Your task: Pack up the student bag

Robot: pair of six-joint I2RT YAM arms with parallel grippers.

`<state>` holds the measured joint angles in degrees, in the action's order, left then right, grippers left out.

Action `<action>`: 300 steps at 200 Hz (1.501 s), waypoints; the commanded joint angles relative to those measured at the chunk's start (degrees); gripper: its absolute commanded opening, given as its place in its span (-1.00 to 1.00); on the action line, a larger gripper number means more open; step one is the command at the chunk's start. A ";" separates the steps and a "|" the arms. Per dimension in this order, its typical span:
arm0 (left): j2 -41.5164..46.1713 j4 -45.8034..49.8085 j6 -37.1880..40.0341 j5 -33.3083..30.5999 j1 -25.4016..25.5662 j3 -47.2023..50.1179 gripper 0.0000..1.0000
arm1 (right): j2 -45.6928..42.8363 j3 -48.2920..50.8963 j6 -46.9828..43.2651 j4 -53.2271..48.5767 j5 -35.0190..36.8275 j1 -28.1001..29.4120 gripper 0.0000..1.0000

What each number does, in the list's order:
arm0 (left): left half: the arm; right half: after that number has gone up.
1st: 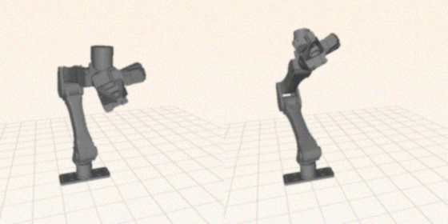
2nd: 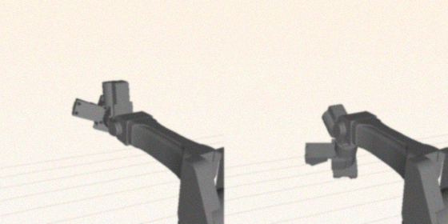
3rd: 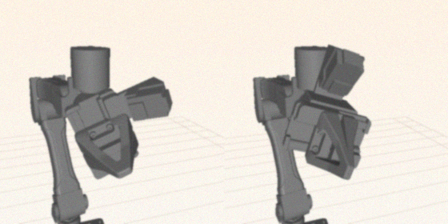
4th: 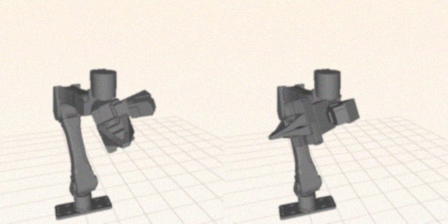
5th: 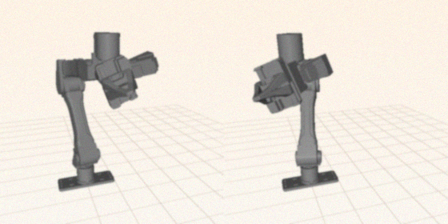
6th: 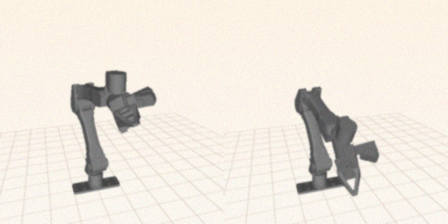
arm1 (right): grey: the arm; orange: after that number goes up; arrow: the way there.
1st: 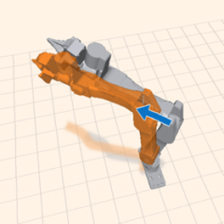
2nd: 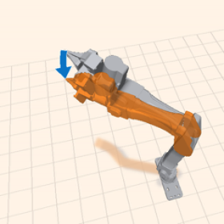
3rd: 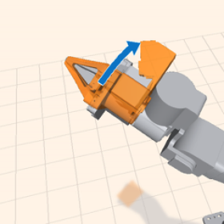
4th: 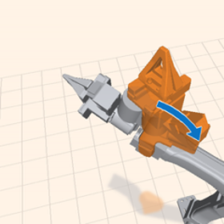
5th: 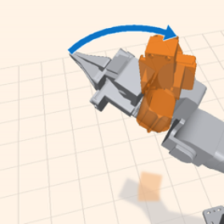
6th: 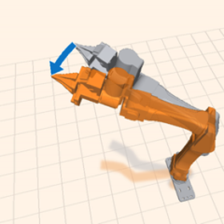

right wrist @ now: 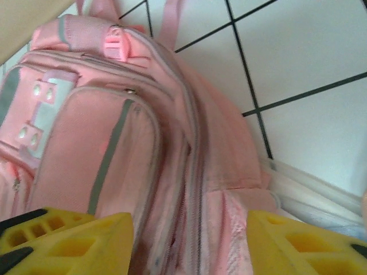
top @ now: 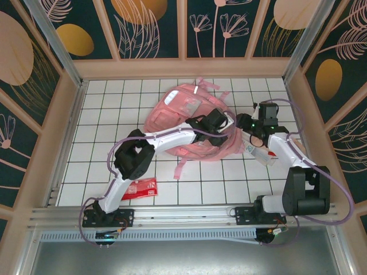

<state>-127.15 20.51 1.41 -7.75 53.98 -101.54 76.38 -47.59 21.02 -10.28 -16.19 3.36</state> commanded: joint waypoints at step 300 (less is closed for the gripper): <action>15.19 11.91 -28.78 24.57 -16.49 0.58 -1.00 | 9.57 0.89 -1.97 12.77 -22.22 20.18 -0.10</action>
<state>-114.80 31.20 -23.79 13.30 37.95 -97.34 86.32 -49.15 12.40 -4.10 -38.04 21.32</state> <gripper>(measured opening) 0.016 0.466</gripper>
